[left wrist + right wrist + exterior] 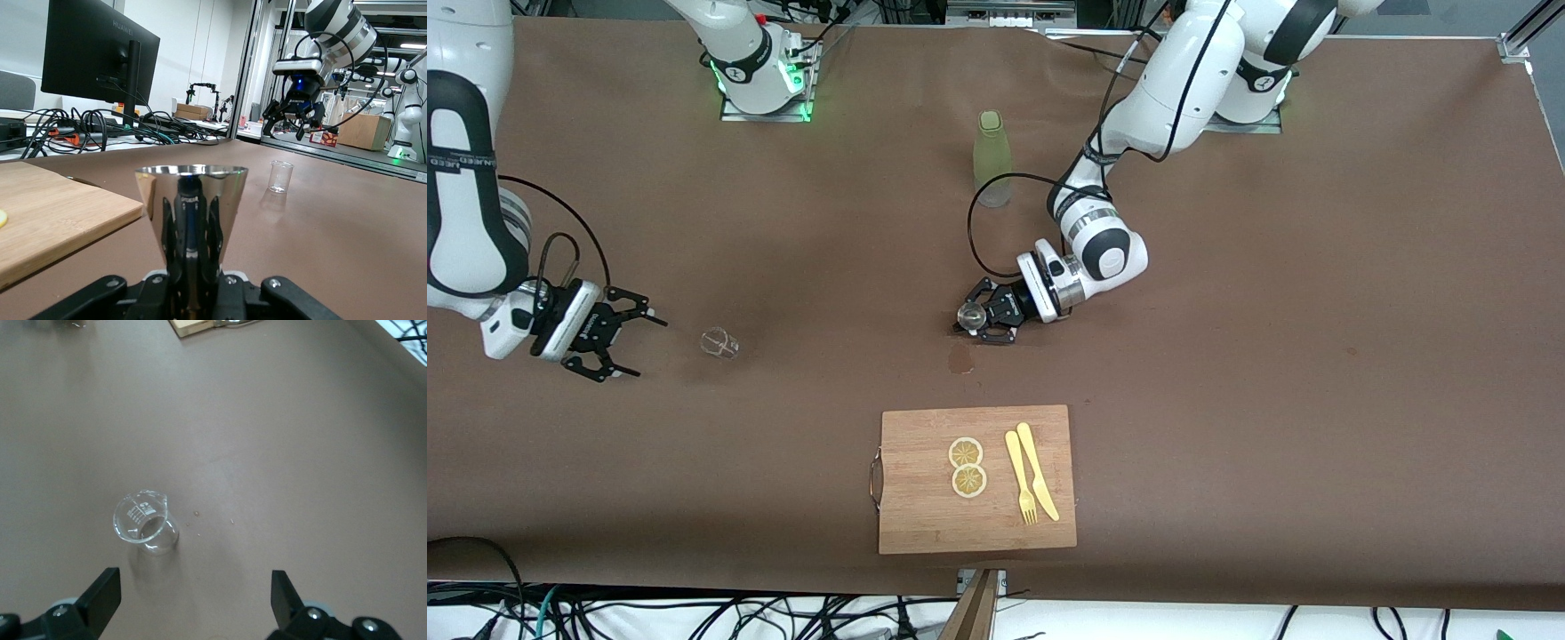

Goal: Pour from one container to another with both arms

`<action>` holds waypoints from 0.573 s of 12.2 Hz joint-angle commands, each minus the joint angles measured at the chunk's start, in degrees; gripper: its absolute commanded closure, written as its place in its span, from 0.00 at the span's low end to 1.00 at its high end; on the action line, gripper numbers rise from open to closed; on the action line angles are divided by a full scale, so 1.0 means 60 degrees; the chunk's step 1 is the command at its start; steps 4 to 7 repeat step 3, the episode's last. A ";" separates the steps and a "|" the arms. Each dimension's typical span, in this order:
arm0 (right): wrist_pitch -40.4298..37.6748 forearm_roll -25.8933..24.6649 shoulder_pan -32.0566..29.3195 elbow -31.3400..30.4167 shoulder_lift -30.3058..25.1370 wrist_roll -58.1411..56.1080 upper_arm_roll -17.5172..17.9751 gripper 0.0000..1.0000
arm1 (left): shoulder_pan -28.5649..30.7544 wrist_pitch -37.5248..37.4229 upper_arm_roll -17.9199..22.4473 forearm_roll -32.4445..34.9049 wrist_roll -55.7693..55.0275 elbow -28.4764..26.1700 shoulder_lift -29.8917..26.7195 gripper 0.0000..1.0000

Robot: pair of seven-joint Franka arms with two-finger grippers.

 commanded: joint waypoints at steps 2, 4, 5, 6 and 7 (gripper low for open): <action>0.0784 -0.0248 -0.0044 -0.0148 -0.0247 0.0329 0.0142 0.00 | -0.1154 0.0304 0.0895 -0.4649 0.1602 0.0588 -0.0036 1.00; 0.0815 -0.0262 -0.0030 -0.0148 -0.0247 0.0329 0.0156 0.00 | -0.1154 0.0304 0.0880 -0.4649 0.1602 0.0588 -0.0050 1.00; 0.0815 -0.0262 -0.0030 -0.0148 -0.0247 0.0329 0.0156 0.00 | -0.1154 0.0304 0.0880 -0.4649 0.1602 0.0588 -0.0050 1.00; 0.0815 -0.0262 -0.0030 -0.0148 -0.0247 0.0329 0.0156 0.00 | -0.1154 0.0304 0.0880 -0.4649 0.1602 0.0588 -0.0050 1.00; 0.0815 -0.0262 -0.0030 -0.0148 -0.0247 0.0329 0.0156 0.00 | -0.1154 0.0304 0.0880 -0.4649 0.1602 0.0588 -0.0050 1.00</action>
